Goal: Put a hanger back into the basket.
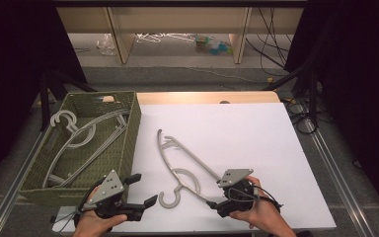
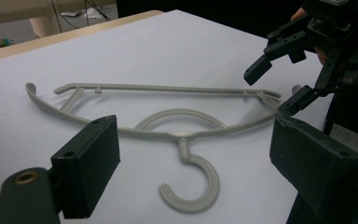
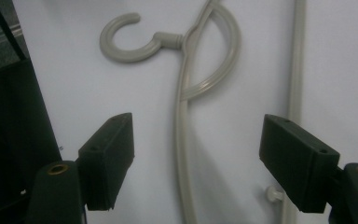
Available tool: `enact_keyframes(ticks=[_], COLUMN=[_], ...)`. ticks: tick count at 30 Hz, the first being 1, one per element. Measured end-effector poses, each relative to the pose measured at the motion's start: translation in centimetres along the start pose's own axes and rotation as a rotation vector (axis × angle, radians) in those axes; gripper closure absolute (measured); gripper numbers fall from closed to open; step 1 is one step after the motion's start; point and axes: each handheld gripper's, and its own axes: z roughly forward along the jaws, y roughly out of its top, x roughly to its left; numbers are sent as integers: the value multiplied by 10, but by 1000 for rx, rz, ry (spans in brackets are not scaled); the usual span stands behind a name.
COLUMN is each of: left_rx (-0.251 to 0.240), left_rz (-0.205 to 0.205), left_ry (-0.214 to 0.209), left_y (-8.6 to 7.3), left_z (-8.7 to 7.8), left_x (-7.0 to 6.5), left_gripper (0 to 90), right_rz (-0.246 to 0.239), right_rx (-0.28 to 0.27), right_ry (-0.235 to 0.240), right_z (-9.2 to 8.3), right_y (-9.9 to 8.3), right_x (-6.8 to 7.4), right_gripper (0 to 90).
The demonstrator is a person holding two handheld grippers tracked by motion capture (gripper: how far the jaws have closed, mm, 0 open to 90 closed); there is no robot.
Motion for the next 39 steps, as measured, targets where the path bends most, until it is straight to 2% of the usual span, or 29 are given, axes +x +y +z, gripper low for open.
enact_keyframes(ticks=[1, 3, 7, 8, 12, 13, 14, 15, 16, 17, 18, 19, 24, 25, 28, 29, 30, 31, 35, 38, 39], left_rx=[24, 16, 24, 24, 31, 32, 23, 23, 15, 15, 17, 18, 19, 28, 37, 43, 44, 41, 49, 62, 66], left_rz=[11, 7, 2, 2, 5, 11, 10, 10, 8, 8, 5, 4, -11, 0, 17, 17, 22, 8, 35, 37, 48], left_ry=[6, 1, -3, -3, 1, 1, 8, 8, 11, 11, 16, 16, 8, 10, -1, 1, 0, 3, -3, -7, -8], left_y=[0, -1, -2, -2, -3, -3, -3, -3, -3, -3, -3, -4, -5, -5, -6, -6, -6, -5, -4, -4, -4], left_z=[-1, 1, 2, 2, 3, 3, 3, 3, 3, 3, 2, 2, 6, 6, 8, 8, 9, 12, 18, 23, 24], left_x=[0, 0, 1, 1, 1, 1, 1, 1, 2, 2, 3, 3, 3, 3, 1, 0, 1, 1, 1, 0, 0], left_gripper=[159, 160, 161, 162, 165, 169, 172, 178, 182, 182, 182, 182, 186, 186, 187, 187, 193, 196, 204, 206, 209], right_rz=[12, 6, -8, -8, 1, -1, -7, -7, -22, -22, -26, -26, -16, -21, -43, -43, -52, -51, -50, -11, -15], right_rx=[23, 30, 99, 99, 162, 195, 204, 204, 256, 256, 282, 292, 328, 333, 335, 335, 344, 346, 366, 379, 377], right_ry=[12, 15, 23, 23, 23, 41, 46, 46, 61, 61, 42, 44, 43, 44, 44, 44, 50, 54, 62, 53, 59], right_z=[2, 5, 19, 19, 31, 36, 38, 38, 44, 44, 45, 46, 48, 49, 49, 49, 50, 51, 52, 54, 54], right_y=[1, 2, 7, 7, 10, 12, 12, 12, 14, 14, 18, 19, 25, 26, 28, 28, 30, 30, 33, 35, 35], right_x=[2, 3, 5, 5, 3, 2, 2, 2, 5, 5, 6, 6, 6, 5, 6, 6, 6, 5, 3, 3, 2], right_gripper=[274, 280, 335, 335, 424, 467, 493, 493, 507, 507, 536, 541, 601, 618, 729, 729, 796, 798, 799, 792, 794])
